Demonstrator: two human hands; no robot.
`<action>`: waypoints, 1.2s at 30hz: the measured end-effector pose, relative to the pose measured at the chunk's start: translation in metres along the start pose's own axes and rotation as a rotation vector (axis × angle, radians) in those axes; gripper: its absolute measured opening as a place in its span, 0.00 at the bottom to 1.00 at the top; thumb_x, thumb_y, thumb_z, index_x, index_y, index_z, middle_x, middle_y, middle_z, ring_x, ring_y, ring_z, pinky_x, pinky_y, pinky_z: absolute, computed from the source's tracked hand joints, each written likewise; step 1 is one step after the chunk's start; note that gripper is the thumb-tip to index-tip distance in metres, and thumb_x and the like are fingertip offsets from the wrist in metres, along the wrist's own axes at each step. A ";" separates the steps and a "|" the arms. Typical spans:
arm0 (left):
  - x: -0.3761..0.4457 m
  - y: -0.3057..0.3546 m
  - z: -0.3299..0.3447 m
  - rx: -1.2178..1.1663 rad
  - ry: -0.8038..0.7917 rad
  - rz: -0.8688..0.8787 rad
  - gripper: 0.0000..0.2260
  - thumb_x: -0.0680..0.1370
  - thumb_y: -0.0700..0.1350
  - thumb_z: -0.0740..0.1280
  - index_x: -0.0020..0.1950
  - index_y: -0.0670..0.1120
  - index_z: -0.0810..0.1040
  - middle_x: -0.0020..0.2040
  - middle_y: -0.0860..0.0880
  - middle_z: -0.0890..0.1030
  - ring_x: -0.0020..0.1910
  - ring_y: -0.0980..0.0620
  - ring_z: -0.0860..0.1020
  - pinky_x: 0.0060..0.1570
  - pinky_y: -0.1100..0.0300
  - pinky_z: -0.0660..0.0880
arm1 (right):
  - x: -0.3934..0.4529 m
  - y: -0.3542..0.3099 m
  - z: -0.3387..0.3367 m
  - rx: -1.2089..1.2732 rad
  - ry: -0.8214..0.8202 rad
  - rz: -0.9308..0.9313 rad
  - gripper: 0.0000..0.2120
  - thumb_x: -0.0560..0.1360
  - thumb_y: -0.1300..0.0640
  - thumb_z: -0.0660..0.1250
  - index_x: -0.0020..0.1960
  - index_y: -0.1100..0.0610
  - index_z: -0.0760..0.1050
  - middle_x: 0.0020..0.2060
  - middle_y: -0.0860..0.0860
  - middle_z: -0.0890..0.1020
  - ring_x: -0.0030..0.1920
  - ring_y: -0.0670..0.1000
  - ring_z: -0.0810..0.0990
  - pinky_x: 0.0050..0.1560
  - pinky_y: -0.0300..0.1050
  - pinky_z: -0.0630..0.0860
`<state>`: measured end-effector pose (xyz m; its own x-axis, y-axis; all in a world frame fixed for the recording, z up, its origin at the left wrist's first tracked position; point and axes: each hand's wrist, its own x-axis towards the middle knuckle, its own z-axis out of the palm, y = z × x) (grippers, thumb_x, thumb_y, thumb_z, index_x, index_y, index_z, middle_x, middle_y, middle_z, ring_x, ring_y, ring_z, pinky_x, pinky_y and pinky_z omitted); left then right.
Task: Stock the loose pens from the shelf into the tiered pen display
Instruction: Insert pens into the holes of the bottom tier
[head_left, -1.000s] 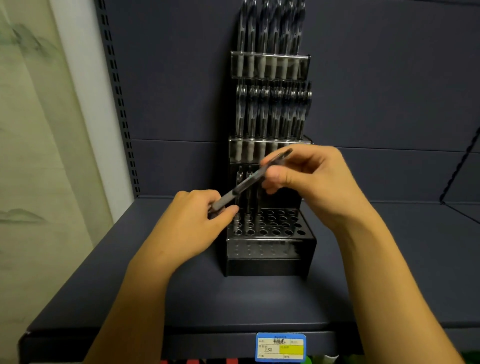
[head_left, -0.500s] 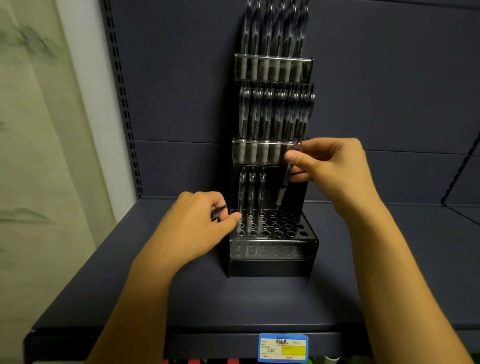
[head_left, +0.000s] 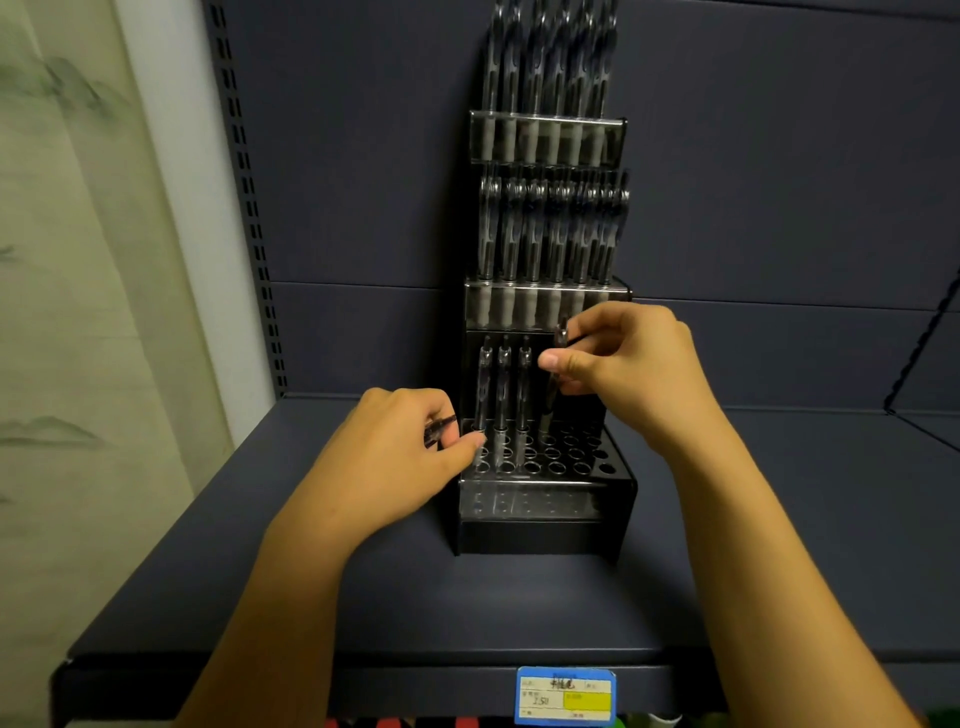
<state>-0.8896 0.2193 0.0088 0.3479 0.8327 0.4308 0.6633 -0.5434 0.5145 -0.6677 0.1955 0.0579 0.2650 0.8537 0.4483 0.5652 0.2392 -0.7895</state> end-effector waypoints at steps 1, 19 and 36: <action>0.000 0.000 0.000 0.001 -0.002 -0.002 0.13 0.76 0.56 0.72 0.37 0.51 0.76 0.29 0.52 0.76 0.28 0.57 0.73 0.30 0.67 0.67 | 0.000 0.000 0.000 -0.004 -0.001 0.008 0.13 0.68 0.56 0.82 0.46 0.57 0.80 0.35 0.52 0.86 0.35 0.50 0.87 0.46 0.52 0.86; 0.000 0.004 0.000 -0.022 -0.024 0.005 0.11 0.75 0.54 0.74 0.39 0.52 0.76 0.30 0.51 0.78 0.29 0.57 0.75 0.30 0.67 0.70 | -0.017 -0.009 0.001 -0.456 -0.072 0.043 0.14 0.67 0.43 0.80 0.38 0.53 0.82 0.36 0.52 0.83 0.46 0.53 0.84 0.49 0.49 0.82; 0.001 0.014 -0.001 -0.053 -0.075 0.062 0.11 0.73 0.49 0.74 0.50 0.56 0.74 0.34 0.53 0.80 0.33 0.55 0.79 0.33 0.58 0.76 | -0.033 -0.022 0.033 -0.096 -0.412 -0.114 0.05 0.70 0.55 0.81 0.44 0.50 0.87 0.35 0.48 0.86 0.40 0.42 0.84 0.46 0.36 0.82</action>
<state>-0.8812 0.2128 0.0174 0.4374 0.8019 0.4069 0.6039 -0.5972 0.5278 -0.7144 0.1773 0.0466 -0.1262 0.9420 0.3109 0.6478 0.3156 -0.6934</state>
